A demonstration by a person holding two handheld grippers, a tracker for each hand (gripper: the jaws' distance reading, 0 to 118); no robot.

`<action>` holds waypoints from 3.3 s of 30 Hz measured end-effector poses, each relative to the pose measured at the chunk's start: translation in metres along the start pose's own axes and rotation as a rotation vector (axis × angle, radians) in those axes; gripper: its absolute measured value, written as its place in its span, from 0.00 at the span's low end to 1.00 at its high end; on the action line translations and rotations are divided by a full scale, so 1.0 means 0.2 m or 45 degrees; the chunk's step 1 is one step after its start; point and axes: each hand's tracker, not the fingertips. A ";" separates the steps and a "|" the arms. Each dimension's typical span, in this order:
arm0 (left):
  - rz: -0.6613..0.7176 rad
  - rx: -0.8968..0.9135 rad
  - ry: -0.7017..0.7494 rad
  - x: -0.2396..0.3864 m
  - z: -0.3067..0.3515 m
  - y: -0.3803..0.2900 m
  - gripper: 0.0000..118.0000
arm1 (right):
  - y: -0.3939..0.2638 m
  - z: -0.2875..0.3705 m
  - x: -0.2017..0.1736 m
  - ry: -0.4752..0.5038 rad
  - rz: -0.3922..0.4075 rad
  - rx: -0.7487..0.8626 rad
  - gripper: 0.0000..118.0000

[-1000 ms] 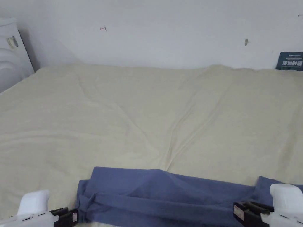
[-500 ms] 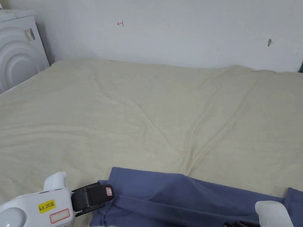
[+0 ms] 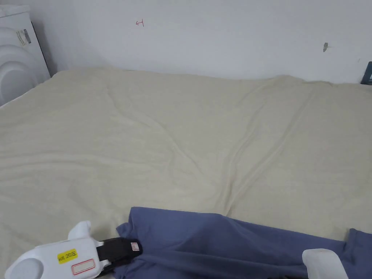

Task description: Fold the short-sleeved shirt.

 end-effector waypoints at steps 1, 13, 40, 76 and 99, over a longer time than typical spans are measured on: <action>0.062 0.010 -0.044 -0.02 0.04 0.01 0.11 | 0.00 0.00 0.00 -0.003 0.004 -0.005 0.00; -0.298 0.021 0.110 0.43 0.12 0.02 0.10 | -0.03 0.12 0.17 -0.054 -0.066 0.032 0.00; -0.856 -0.628 -0.089 1.45 -0.92 -0.74 0.59 | -0.29 0.58 0.74 -0.222 -0.398 0.234 0.00; -1.014 -0.597 -0.111 1.54 -0.71 -0.96 0.08 | -0.38 0.64 0.76 -0.245 -0.420 0.226 0.00; -0.269 -0.472 -0.173 0.81 -0.58 -0.37 1.00 | -0.26 0.58 0.61 -0.207 -0.360 0.232 0.00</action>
